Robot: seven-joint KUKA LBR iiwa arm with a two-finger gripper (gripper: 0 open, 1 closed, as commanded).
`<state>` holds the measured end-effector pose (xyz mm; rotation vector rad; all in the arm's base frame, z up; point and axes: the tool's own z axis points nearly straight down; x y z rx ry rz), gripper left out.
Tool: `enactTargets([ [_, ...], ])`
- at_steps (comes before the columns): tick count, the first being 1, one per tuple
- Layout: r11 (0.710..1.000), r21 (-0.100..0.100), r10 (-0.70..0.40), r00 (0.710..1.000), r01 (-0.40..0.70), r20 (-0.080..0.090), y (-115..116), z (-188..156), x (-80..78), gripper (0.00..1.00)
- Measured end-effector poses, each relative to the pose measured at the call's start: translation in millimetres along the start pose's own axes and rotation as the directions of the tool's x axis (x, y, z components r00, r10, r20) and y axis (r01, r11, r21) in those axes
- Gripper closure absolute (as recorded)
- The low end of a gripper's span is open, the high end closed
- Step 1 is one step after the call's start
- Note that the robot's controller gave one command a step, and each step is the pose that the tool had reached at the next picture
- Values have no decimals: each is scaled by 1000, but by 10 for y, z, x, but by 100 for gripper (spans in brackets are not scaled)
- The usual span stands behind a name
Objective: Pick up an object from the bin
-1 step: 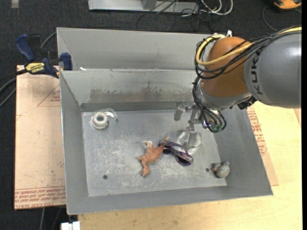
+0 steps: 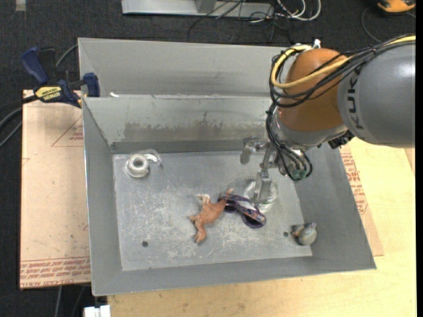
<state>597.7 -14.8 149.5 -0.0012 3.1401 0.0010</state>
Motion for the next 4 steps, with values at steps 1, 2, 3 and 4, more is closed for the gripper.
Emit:
enactTargets([
  [1,994,-2,-110,994,110,-12,38,765,124,0],
  [2,986,-1,-164,986,164,0,16,684,502,0],
  [3,1000,-2,-1,1000,1,-8,177,783,375,0],
  [4,996,-1,-89,996,89,2,194,792,439,100],
])
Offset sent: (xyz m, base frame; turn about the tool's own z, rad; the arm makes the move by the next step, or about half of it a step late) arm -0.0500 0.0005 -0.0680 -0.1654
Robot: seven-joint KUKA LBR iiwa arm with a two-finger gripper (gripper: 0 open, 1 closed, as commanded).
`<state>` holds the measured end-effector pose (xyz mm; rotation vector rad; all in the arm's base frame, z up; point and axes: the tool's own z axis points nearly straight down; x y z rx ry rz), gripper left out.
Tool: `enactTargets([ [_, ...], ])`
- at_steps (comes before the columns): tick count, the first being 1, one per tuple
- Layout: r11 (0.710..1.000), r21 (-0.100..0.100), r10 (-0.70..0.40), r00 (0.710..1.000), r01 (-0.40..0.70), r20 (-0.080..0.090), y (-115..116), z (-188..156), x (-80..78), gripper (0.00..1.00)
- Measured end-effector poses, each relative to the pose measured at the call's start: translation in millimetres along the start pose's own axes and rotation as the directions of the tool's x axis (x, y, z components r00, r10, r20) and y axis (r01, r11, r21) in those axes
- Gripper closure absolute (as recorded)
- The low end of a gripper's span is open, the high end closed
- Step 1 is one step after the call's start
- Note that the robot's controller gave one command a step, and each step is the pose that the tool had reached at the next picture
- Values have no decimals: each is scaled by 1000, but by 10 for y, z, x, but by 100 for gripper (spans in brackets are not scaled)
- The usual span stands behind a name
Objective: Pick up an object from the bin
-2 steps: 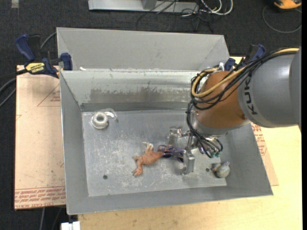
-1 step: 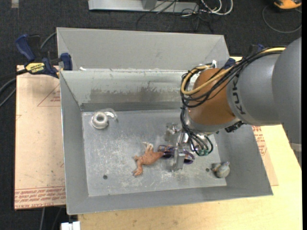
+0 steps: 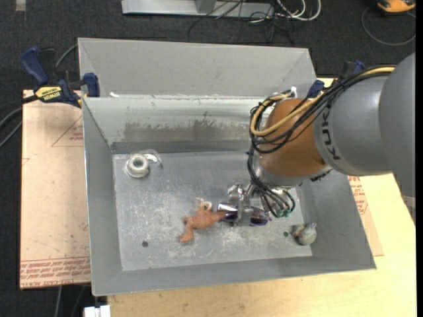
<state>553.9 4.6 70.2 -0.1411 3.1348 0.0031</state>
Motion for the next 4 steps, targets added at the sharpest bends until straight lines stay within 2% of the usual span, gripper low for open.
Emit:
enactTargets([
  [1,1000,0,0,1000,0,0,0,0,0,100],
  [2,1000,0,-10,1000,10,-3,65,-1061,-20,100],
  [3,1000,0,-7,1000,7,2,62,-920,-46,100],
  [4,1000,0,27,1000,-27,1,43,-2789,35,100],
])
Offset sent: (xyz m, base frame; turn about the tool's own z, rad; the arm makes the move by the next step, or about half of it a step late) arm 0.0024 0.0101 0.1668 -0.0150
